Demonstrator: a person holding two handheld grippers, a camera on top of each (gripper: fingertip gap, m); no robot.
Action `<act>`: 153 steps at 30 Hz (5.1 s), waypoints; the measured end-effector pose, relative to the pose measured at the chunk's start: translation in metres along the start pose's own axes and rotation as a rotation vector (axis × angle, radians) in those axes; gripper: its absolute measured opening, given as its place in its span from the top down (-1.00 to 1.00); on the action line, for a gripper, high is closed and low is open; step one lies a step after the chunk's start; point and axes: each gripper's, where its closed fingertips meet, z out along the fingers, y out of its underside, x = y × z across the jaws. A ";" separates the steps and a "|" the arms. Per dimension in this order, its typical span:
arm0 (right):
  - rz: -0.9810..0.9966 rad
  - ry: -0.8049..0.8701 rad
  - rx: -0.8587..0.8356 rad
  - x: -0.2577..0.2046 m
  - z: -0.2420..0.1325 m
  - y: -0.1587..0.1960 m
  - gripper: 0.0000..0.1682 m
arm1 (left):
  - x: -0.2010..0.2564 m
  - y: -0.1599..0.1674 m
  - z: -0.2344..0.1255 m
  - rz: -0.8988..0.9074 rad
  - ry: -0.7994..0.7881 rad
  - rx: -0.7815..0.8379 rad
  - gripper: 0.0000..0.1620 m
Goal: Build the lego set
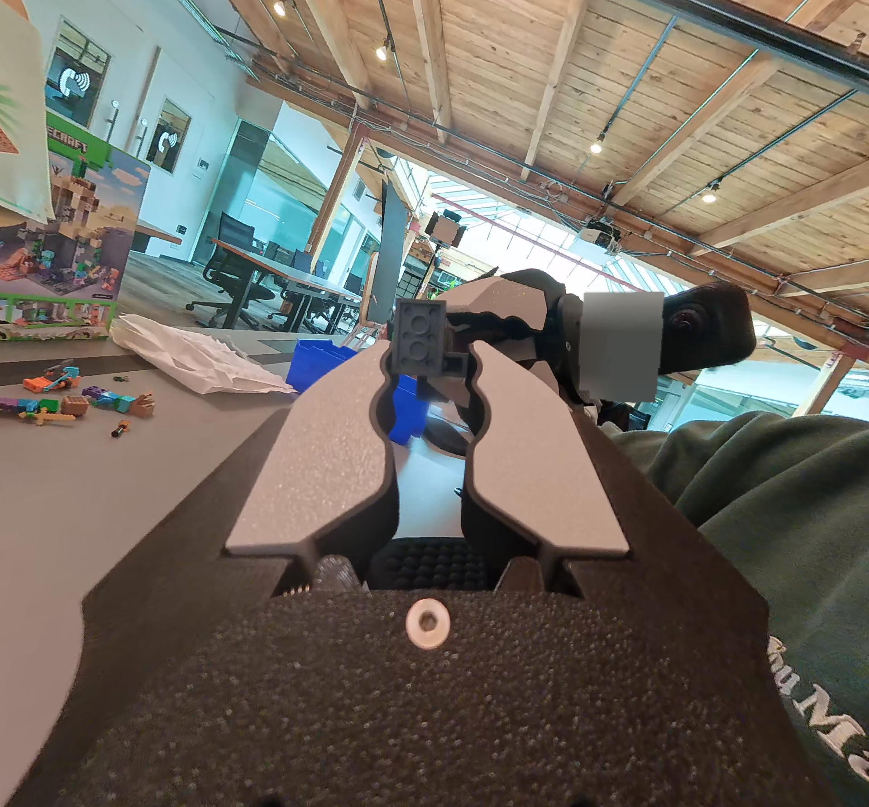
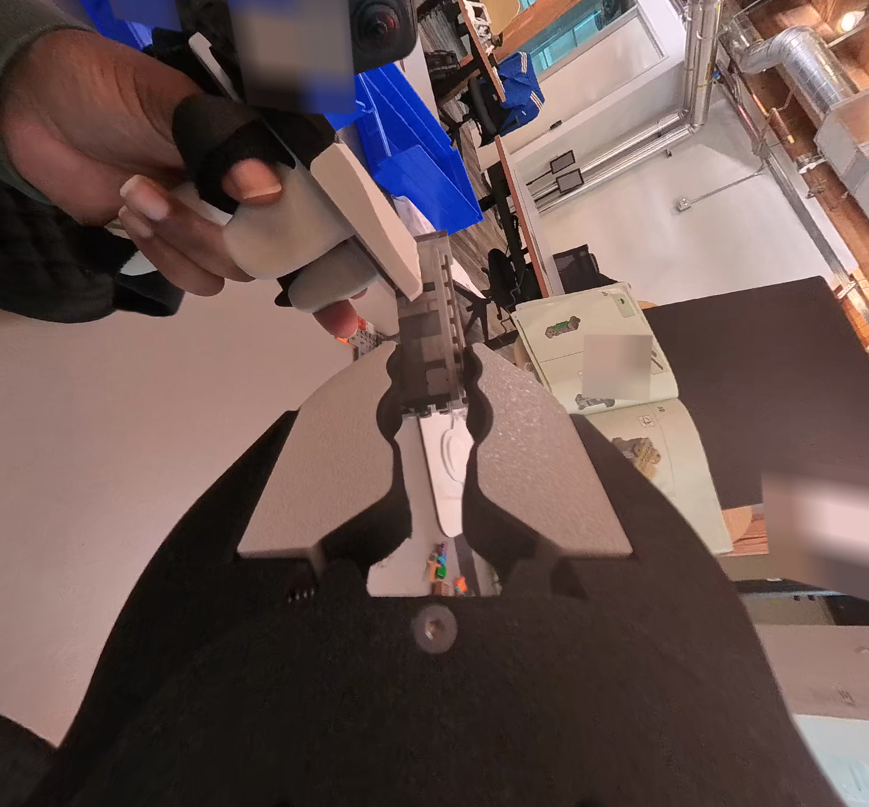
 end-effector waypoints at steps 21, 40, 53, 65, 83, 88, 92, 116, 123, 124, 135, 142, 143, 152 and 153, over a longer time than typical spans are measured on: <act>1.011 -0.510 0.362 -0.019 -0.009 0.001 0.78 | 0.004 0.012 -0.006 0.213 0.036 -0.001 0.67; -0.001 -1.093 -0.649 -0.075 0.051 0.170 0.79 | -0.055 0.027 -0.026 0.471 -0.307 -0.167 0.61; -0.077 -1.128 -0.707 -0.090 0.059 0.182 0.78 | -0.057 0.020 -0.030 0.474 -0.327 -0.146 0.66; -0.037 -1.117 -0.681 -0.089 0.060 0.177 0.70 | -0.057 0.021 -0.030 0.467 -0.321 -0.145 0.65; 0.543 -0.299 -0.023 0.065 0.061 0.093 0.72 | -0.074 0.018 -0.034 0.474 -0.403 -0.155 0.83; 0.762 0.042 0.032 0.092 0.046 0.134 0.82 | -0.085 0.014 -0.033 0.488 -0.467 -0.162 0.98; 0.901 0.223 0.013 0.085 0.041 0.169 0.95 | -0.095 0.009 -0.031 0.499 -0.521 -0.169 1.00; 1.086 0.525 -0.209 0.025 0.061 0.248 1.00 | -0.241 -0.010 -0.008 0.621 -0.889 -0.210 1.00; 1.041 0.535 -0.213 0.023 0.060 0.252 1.00 | -0.243 0.014 -0.017 0.663 -0.925 -0.283 1.00; 1.036 0.539 -0.210 0.024 0.060 0.252 1.00 | -0.243 0.016 -0.017 0.667 -0.923 -0.289 1.00; 0.944 0.508 -0.143 0.023 0.059 0.235 0.98 | -0.237 0.015 -0.015 0.737 -0.901 -0.318 1.00; 0.929 0.493 -0.128 0.023 0.057 0.232 0.96 | -0.236 0.015 -0.016 0.737 -0.887 -0.319 1.00; 0.936 0.492 -0.125 0.023 0.057 0.233 0.96 | -0.235 0.014 -0.017 0.739 -0.888 -0.316 0.99; 0.950 0.485 -0.099 0.023 0.056 0.232 0.92 | -0.238 0.009 -0.022 0.733 -0.907 -0.299 1.00; 0.951 0.487 -0.100 0.023 0.056 0.232 0.92 | -0.238 0.008 -0.022 0.730 -0.909 -0.296 1.00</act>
